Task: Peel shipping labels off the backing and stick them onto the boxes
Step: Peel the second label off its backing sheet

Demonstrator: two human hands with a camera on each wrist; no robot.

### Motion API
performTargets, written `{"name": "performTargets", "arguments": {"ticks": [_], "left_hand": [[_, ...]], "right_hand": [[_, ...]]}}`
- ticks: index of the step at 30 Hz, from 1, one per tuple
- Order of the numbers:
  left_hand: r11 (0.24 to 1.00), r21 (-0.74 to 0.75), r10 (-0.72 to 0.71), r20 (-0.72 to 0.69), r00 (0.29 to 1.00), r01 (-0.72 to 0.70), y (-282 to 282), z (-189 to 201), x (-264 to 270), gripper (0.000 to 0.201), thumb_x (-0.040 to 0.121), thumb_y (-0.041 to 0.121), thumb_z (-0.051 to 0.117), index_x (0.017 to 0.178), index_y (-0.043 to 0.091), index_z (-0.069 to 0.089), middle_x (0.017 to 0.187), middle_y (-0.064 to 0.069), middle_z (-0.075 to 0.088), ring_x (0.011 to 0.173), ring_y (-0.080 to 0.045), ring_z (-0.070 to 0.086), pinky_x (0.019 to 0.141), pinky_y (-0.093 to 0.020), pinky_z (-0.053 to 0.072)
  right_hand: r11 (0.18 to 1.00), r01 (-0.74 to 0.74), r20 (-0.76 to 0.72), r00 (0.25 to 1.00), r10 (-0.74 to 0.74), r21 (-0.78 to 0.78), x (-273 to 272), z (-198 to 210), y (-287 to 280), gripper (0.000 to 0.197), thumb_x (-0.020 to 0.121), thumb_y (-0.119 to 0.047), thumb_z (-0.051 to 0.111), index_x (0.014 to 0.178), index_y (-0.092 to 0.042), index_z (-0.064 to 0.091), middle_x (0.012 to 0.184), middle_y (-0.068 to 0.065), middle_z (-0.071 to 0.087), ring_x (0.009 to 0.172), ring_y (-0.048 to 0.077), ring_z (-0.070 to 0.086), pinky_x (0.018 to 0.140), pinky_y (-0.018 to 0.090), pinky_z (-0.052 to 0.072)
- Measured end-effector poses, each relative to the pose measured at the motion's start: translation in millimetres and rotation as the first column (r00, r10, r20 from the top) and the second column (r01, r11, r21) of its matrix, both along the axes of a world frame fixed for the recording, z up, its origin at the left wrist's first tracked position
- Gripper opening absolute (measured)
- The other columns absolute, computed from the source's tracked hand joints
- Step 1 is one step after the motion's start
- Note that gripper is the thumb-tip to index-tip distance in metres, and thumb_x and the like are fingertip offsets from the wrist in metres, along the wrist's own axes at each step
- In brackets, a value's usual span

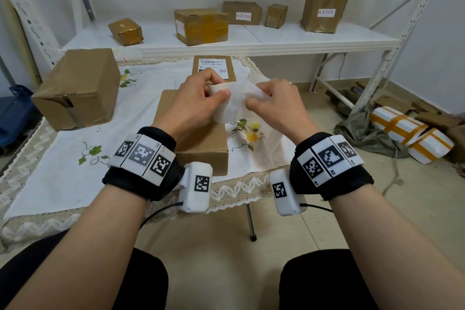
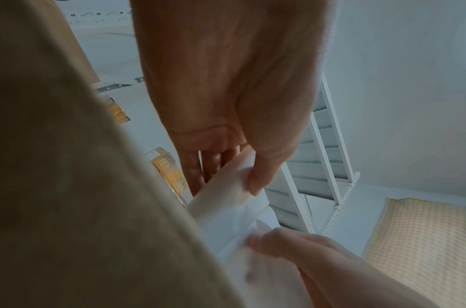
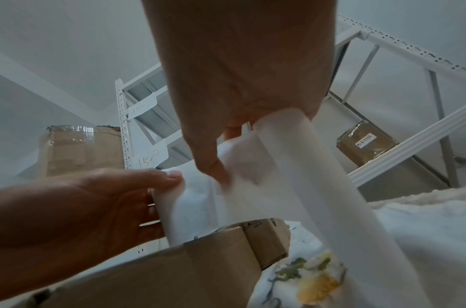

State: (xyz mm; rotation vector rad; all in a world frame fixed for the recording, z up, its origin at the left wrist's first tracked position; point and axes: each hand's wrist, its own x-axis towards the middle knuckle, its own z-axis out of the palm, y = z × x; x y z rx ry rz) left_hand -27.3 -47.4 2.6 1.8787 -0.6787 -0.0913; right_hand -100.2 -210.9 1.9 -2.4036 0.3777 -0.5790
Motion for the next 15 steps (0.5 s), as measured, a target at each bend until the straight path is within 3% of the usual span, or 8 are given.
{"name": "performTargets", "arguments": {"ticks": [2, 5, 7, 10, 15], "left_hand": [[1.0, -0.005, 0.001, -0.003, 1.0, -0.001, -0.4, -0.8, 1.0, 0.008, 0.098, 0.023, 0.065, 0.094, 0.02, 0.059, 0.101, -0.01, 0.069, 0.089, -0.021, 0.06, 0.082, -0.042, 0.053], [1.0, -0.009, 0.01, 0.004, 1.0, -0.01, 0.0, -0.3, 1.7, 0.01, 0.098, 0.023, 0.065, 0.091, 0.022, 0.058, 0.108, -0.01, 0.07, 0.095, -0.023, 0.063, 0.087, -0.044, 0.054], [1.0, -0.01, 0.017, 0.003, 1.0, -0.017, 0.7, 0.3, 1.0, 0.011, 0.095, 0.027, 0.066, 0.089, 0.024, 0.057, 0.112, -0.01, 0.07, 0.104, -0.029, 0.065, 0.09, -0.049, 0.054], [1.0, -0.007, 0.025, -0.004, 1.0, -0.025, 1.5, 0.6, 0.4, 0.011, 0.094, 0.028, 0.065, 0.088, 0.024, 0.057, 0.107, -0.013, 0.07, 0.099, -0.03, 0.064, 0.088, -0.051, 0.054], [1.0, 0.001, 0.027, 0.002, 1.0, -0.027, -0.3, -0.6, 3.4, 0.01, 0.098, 0.021, 0.063, 0.091, 0.02, 0.057, 0.107, -0.011, 0.069, 0.096, -0.026, 0.062, 0.081, -0.043, 0.053]], "right_hand": [[0.999, 0.001, 0.031, 1.0, -0.002, 0.047, 0.4, 0.5, 1.4, 0.033, 0.092, -0.026, 0.067, 0.077, 0.003, 0.067, 0.063, 0.003, 0.046, 0.055, 0.014, 0.04, 0.048, 0.023, 0.028], [0.998, -0.008, 0.044, 0.999, 0.005, 0.068, 1.0, -0.1, 2.3, 0.033, 0.096, -0.032, 0.064, 0.084, -0.002, 0.073, 0.064, 0.001, 0.052, 0.059, 0.014, 0.046, 0.054, 0.028, 0.034], [0.997, -0.025, 0.05, 0.999, 0.022, 0.08, 1.1, 0.1, 2.4, 0.033, 0.098, -0.034, 0.063, 0.082, -0.007, 0.074, 0.067, 0.002, 0.055, 0.063, 0.014, 0.048, 0.054, 0.025, 0.034], [0.991, -0.04, 0.058, 0.998, 0.032, 0.128, -0.2, 1.7, 2.9, 0.032, 0.099, -0.031, 0.061, 0.073, -0.016, 0.071, 0.066, 0.003, 0.052, 0.062, 0.013, 0.044, 0.049, 0.018, 0.03], [0.991, -0.007, 0.053, 0.999, 0.0, 0.135, 0.5, 0.7, 0.8, 0.038, 0.098, -0.031, 0.062, 0.084, 0.003, 0.073, 0.068, 0.009, 0.045, 0.063, 0.014, 0.037, 0.051, 0.027, 0.025]]}}
